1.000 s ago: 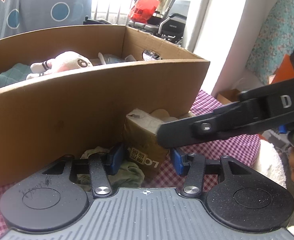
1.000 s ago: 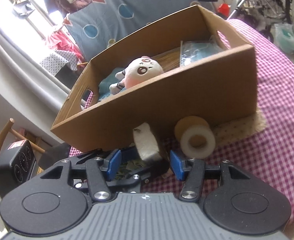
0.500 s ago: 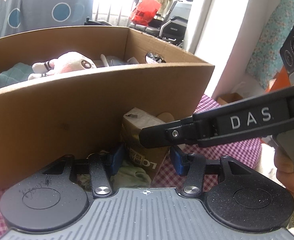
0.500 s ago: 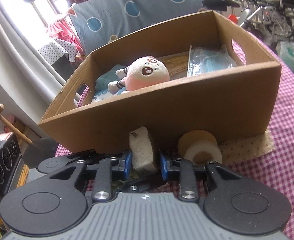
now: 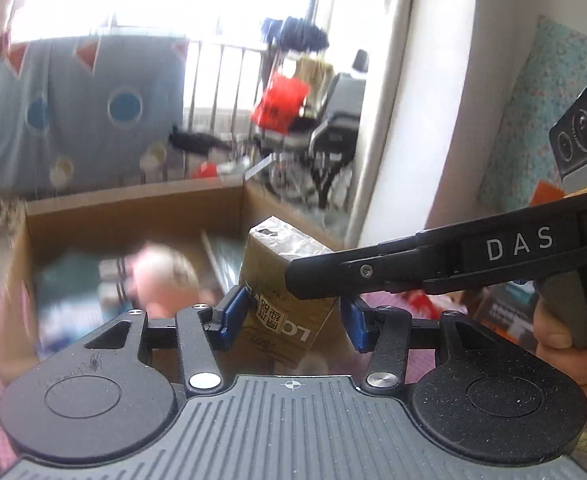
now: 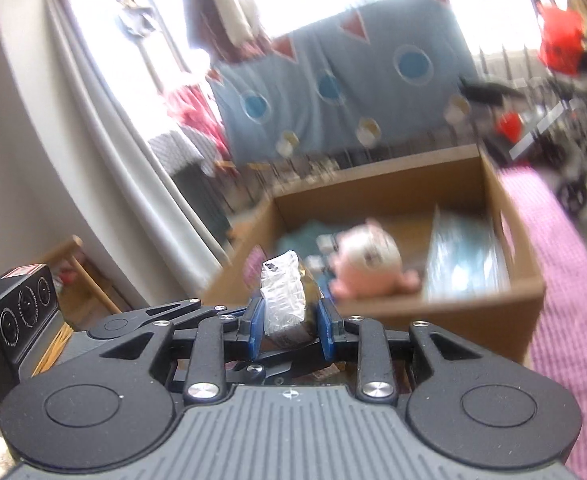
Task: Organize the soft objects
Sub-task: 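Carry the tissue pack into the box beside the bunny and release it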
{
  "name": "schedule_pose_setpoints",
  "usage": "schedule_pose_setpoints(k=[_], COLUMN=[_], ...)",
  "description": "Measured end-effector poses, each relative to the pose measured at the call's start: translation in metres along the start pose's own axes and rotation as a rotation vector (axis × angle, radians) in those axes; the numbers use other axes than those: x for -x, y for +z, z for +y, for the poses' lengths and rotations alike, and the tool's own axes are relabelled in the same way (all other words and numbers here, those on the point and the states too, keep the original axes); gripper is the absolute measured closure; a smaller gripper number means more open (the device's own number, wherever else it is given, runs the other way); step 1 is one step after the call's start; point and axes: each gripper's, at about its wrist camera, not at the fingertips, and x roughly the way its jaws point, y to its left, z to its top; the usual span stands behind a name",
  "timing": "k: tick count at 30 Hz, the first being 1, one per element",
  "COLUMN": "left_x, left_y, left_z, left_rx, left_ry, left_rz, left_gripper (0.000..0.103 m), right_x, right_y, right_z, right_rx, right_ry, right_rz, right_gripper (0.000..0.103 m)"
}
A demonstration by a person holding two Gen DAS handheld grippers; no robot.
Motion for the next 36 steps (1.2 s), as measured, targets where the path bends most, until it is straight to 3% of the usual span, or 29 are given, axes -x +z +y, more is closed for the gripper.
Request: schedule_pose_setpoints(k=[4,8,14,21,25,31,36], left_x=[-0.005,-0.041,-0.111,-0.168,-0.173,-0.158,-0.143], left_y=[0.037,0.061,0.060,0.035,0.029,0.030,0.029], left_z=[0.000,0.012,0.044,0.082,0.088,0.090,0.090], left_rx=[-0.039,-0.015,0.097,0.273,0.289,0.291,0.287], left_ry=[0.023,0.041,0.069,0.056,0.049,0.035,0.018], left_rz=[-0.036,0.015,0.181,0.372,0.411,0.402,0.375], left_gripper=[0.051,0.051,0.051,0.051,0.051,0.049,0.045], right_x=[-0.005,-0.039,-0.114,-0.189,-0.214,-0.217,-0.225], right_y=[0.037,0.068,0.088,0.072,0.060,0.071,0.076], right_z=[-0.012,-0.043,-0.105,-0.159,-0.172,-0.167,-0.168], right_rx=[0.009,-0.037,-0.187,-0.311,-0.340,-0.256,-0.182], right_ry=[0.037,0.050,0.074,0.062,0.054,0.005,-0.087], right_rz=[-0.022,0.044,0.259,0.500,0.591,0.607,0.614], right_gripper=[0.072,0.072,0.072,0.072,0.073,0.073,0.072])
